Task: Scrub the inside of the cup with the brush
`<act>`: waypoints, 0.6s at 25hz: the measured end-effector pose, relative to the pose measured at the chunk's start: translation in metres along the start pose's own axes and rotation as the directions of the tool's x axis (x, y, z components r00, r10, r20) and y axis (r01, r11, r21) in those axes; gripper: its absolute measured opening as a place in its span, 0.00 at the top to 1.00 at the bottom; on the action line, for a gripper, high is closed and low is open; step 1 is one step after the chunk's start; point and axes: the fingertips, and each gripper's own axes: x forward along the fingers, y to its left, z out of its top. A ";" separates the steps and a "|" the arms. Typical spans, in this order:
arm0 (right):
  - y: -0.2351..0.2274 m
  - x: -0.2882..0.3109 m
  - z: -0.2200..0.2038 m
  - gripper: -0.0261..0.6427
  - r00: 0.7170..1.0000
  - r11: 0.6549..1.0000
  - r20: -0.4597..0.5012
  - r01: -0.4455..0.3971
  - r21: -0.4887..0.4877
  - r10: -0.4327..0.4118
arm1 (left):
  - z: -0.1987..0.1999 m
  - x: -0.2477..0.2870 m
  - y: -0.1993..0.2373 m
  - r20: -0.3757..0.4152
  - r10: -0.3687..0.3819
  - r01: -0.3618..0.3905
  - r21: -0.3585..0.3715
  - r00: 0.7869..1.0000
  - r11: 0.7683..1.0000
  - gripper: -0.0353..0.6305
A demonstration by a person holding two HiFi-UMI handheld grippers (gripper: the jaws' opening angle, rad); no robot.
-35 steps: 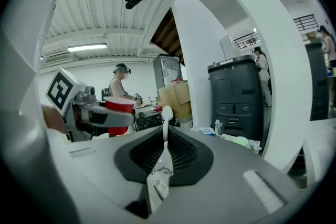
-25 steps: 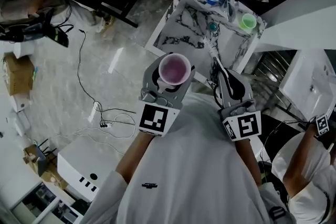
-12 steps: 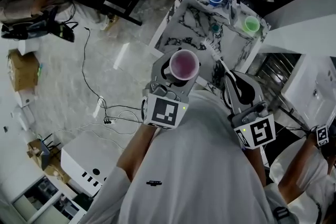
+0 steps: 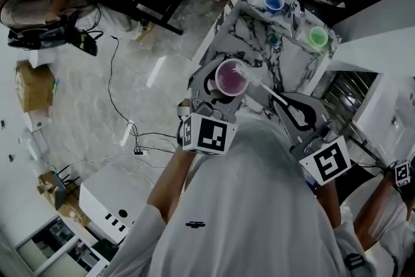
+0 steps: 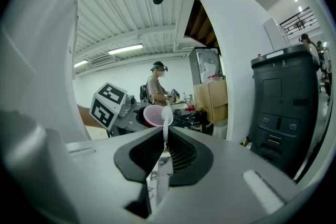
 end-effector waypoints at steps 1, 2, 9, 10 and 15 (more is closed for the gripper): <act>0.000 0.004 -0.002 0.92 1.000 1.000 -0.020 -0.005 -0.013 0.004 | 0.000 -0.001 0.001 -0.004 -0.001 0.001 0.021 1.000 1.000 0.55; 0.001 0.007 -0.005 0.92 0.999 0.999 -0.043 -0.012 -0.031 0.011 | -0.001 -0.001 0.001 -0.009 -0.003 0.003 0.040 1.000 0.999 0.55; -0.001 0.021 -0.031 0.92 0.973 0.991 -0.226 -0.079 -0.111 0.052 | -0.010 0.005 -0.005 -0.044 -0.040 0.047 0.178 0.998 0.983 0.55; -0.001 0.023 -0.032 0.92 0.970 0.990 -0.237 -0.087 -0.109 0.059 | -0.011 0.005 -0.005 -0.049 -0.041 0.050 0.193 0.998 0.980 0.55; 0.002 0.028 -0.042 0.92 0.947 0.983 -0.304 -0.145 -0.115 0.104 | -0.019 0.004 -0.010 -0.087 -0.042 0.063 0.261 0.995 0.963 0.55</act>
